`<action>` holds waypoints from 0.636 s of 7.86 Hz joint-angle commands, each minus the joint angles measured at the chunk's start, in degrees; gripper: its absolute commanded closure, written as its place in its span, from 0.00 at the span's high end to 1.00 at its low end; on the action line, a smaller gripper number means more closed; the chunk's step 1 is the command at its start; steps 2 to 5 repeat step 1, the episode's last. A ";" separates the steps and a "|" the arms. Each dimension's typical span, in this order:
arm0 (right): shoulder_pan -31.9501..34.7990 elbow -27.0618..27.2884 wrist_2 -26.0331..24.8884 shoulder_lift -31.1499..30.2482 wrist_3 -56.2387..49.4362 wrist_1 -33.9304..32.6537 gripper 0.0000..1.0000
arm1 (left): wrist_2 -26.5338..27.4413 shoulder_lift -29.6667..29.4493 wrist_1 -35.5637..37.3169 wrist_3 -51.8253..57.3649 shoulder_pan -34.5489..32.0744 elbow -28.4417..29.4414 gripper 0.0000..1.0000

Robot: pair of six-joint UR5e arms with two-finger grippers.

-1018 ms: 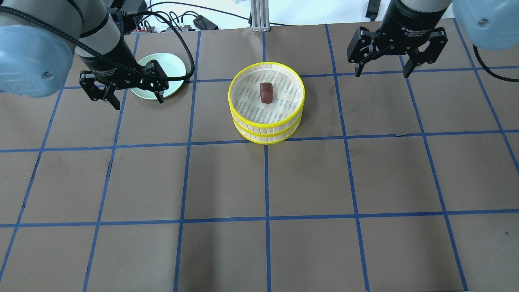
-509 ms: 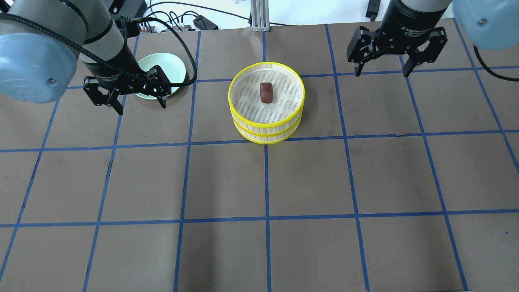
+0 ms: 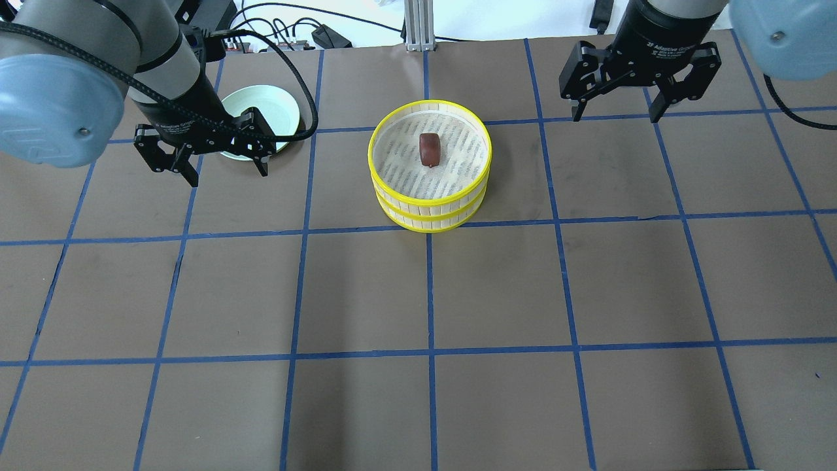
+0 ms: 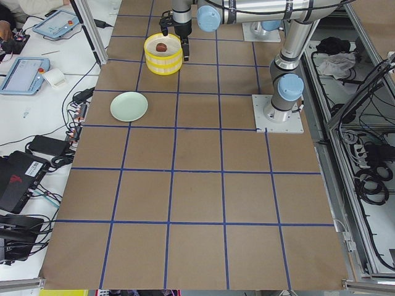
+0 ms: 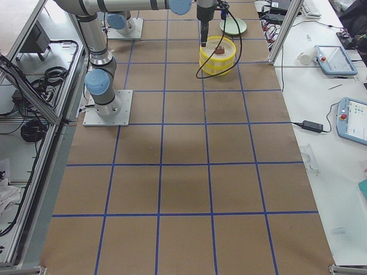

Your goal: Place buns in different layers of steamer

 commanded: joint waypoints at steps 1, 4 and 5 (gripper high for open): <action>0.00 0.00 -0.03 0.00 0.00 -0.21 1.00 | 0.35 0.01 -0.01 0.01 0.00 -0.01 1.00; 0.00 0.00 -0.03 0.00 0.00 -0.21 1.00 | 0.35 0.01 -0.01 0.01 0.00 -0.01 1.00; 0.00 0.00 -0.03 0.00 0.00 -0.21 1.00 | 0.35 0.01 -0.01 0.01 0.00 -0.01 1.00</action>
